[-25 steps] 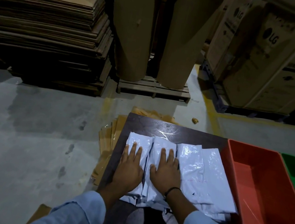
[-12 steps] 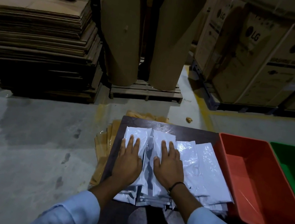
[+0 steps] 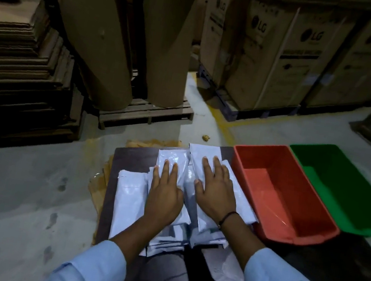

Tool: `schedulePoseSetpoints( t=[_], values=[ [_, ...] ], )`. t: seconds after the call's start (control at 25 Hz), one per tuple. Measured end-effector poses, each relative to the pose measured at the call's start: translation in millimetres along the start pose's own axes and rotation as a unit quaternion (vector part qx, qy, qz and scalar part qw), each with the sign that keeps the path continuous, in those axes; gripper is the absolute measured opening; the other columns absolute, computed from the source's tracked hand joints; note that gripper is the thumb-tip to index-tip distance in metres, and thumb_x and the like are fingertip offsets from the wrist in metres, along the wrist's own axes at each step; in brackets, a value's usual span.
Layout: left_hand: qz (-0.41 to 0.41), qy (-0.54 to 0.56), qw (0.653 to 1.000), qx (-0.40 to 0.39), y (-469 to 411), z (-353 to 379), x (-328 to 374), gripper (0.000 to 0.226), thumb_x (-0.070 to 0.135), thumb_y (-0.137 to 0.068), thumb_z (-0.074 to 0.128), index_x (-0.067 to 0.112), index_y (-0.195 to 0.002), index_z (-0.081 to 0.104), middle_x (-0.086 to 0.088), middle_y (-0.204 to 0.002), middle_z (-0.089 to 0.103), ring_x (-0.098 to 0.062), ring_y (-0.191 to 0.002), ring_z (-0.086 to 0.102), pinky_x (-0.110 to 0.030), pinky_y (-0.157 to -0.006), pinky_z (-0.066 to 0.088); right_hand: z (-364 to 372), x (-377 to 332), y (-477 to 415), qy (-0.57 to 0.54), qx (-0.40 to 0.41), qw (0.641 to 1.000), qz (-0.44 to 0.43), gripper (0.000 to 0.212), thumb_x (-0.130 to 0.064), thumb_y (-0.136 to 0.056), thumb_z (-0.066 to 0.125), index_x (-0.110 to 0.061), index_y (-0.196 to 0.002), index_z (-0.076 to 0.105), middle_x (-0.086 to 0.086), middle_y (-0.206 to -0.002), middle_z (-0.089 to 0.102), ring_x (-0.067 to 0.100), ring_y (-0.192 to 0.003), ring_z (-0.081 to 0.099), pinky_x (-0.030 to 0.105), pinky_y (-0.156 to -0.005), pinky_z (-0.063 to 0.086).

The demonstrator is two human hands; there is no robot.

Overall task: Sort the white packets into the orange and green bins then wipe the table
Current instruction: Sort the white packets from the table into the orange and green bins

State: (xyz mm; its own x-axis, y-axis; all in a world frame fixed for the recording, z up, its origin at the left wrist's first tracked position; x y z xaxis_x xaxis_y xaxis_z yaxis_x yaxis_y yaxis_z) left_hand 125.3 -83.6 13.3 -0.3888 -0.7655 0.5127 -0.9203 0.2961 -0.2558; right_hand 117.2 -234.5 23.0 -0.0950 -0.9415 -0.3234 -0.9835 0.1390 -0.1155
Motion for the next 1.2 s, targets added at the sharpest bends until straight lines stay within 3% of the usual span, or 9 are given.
schedulePoseSetpoints(
  t=[0.08,0.2,0.36,0.48,0.64,0.72,0.88,1.04,1.2],
  values=[
    [0.043,0.012,0.998,0.035,-7.1,5.9,32.0,0.063,0.019,-0.094,0.035,0.000,-0.154,0.027,-0.020,-0.164,0.017,-0.023,-0.152,-0.005,-0.060,-0.122,0.016,-17.4,24.5,-3.8,0.003,0.016,1.000,0.001,0.071,-0.045,-0.093,0.032,-0.021,-0.158,0.018,0.016,-0.165,0.014,0.039,-0.150,0.015,0.051,-0.121,0.019],
    [0.042,0.035,0.998,0.010,-25.3,30.7,74.3,0.065,0.021,-0.095,0.031,0.004,-0.157,0.021,-0.012,-0.166,0.008,-0.007,-0.148,-0.017,-0.054,-0.125,0.014,-37.4,71.8,-11.7,0.003,0.022,1.000,0.016,0.073,-0.051,-0.091,0.024,-0.024,-0.158,0.016,0.013,-0.165,0.012,0.040,-0.149,0.015,0.053,-0.119,0.023],
    [0.086,0.011,0.995,0.053,-43.9,62.1,137.4,0.057,0.012,-0.093,0.042,-0.006,-0.147,0.041,-0.024,-0.156,0.035,-0.024,-0.148,-0.001,-0.070,-0.108,0.028,-57.5,140.8,-18.1,0.009,0.026,0.999,0.017,0.074,-0.053,-0.090,0.022,-0.024,-0.158,0.017,0.013,-0.165,0.015,0.039,-0.148,0.019,0.053,-0.118,0.026],
    [0.073,-0.016,0.996,0.048,-56.2,98.0,162.7,0.059,0.011,-0.094,0.041,-0.003,-0.151,0.036,-0.021,-0.160,0.029,-0.026,-0.153,0.002,-0.064,-0.117,0.025,-64.4,204.3,-21.0,0.018,0.013,0.999,0.029,0.073,-0.051,-0.090,0.030,-0.024,-0.157,0.021,0.013,-0.164,0.019,0.039,-0.147,0.021,0.054,-0.115,0.030],
    [-0.018,-0.049,0.998,0.029,-59.2,137.8,164.7,0.062,0.023,-0.098,0.025,0.009,-0.158,0.024,-0.011,-0.167,0.013,-0.029,-0.155,-0.005,-0.055,-0.124,0.018,-49.3,274.4,-21.7,0.048,-0.056,0.997,0.033,0.078,-0.054,-0.086,0.020,-0.023,-0.158,0.018,0.015,-0.164,0.018,0.041,-0.146,0.022,0.053,-0.115,0.030],
    [-0.043,-0.062,0.997,0.028,-54.3,149.7,174.3,0.062,0.024,-0.098,0.027,0.010,-0.158,0.023,-0.011,-0.167,0.012,-0.033,-0.155,-0.004,-0.053,-0.125,0.014,-33.1,288.5,-20.6,0.064,-0.105,0.992,0.007,0.073,-0.047,-0.091,0.028,-0.025,-0.159,0.012,0.015,-0.165,0.012,0.041,-0.147,0.018,0.054,-0.116,0.026],
    [-0.026,-0.109,0.993,0.041,-45.8,160.5,196.1,0.062,0.022,-0.093,0.029,0.003,-0.152,0.036,-0.019,-0.161,0.028,-0.035,-0.153,0.010,-0.050,-0.121,0.015,-4.2,288.1,-20.5,0.088,-0.151,0.984,-0.034,0.071,-0.042,-0.097,0.036,-0.033,-0.158,0.001,0.012,-0.166,0.003,0.043,-0.147,0.012,0.057,-0.113,0.022],
    [-0.054,-0.110,0.992,0.044,-43.2,158.5,197.4,0.064,0.020,-0.091,0.033,0.006,-0.153,0.035,-0.017,-0.162,0.027,-0.033,-0.153,0.003,-0.048,-0.121,0.016,14.8,290.6,-27.4,0.112,-0.167,0.980,0.002,0.072,-0.047,-0.099,0.036,-0.020,-0.159,0.007,0.022,-0.164,0.005,0.050,-0.147,0.007,0.061,-0.113,0.015],
    [-0.030,-0.144,0.988,0.041,-43.1,159.0,202.9,0.063,0.020,-0.090,0.033,0.002,-0.151,0.039,-0.022,-0.160,0.029,-0.034,-0.152,0.001,-0.046,-0.119,0.009,39.7,285.2,-22.7,0.121,-0.219,0.966,-0.073,0.075,-0.038,-0.100,0.039,-0.015,-0.159,-0.003,0.023,-0.164,-0.008,0.046,-0.150,-0.009,0.060,-0.119,0.006]
  ],
)
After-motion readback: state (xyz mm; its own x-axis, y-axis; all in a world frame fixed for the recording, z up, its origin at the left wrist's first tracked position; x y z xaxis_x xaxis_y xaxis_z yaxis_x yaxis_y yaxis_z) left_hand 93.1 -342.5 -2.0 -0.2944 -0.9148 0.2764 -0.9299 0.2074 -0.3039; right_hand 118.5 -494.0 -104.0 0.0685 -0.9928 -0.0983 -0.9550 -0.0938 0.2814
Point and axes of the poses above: each hand's wrist, its own y-axis away from the middle knuckle, its own z-axis out of the palm, x = y × z, the point moved 8 cm from there along -y, towards the middle knuckle
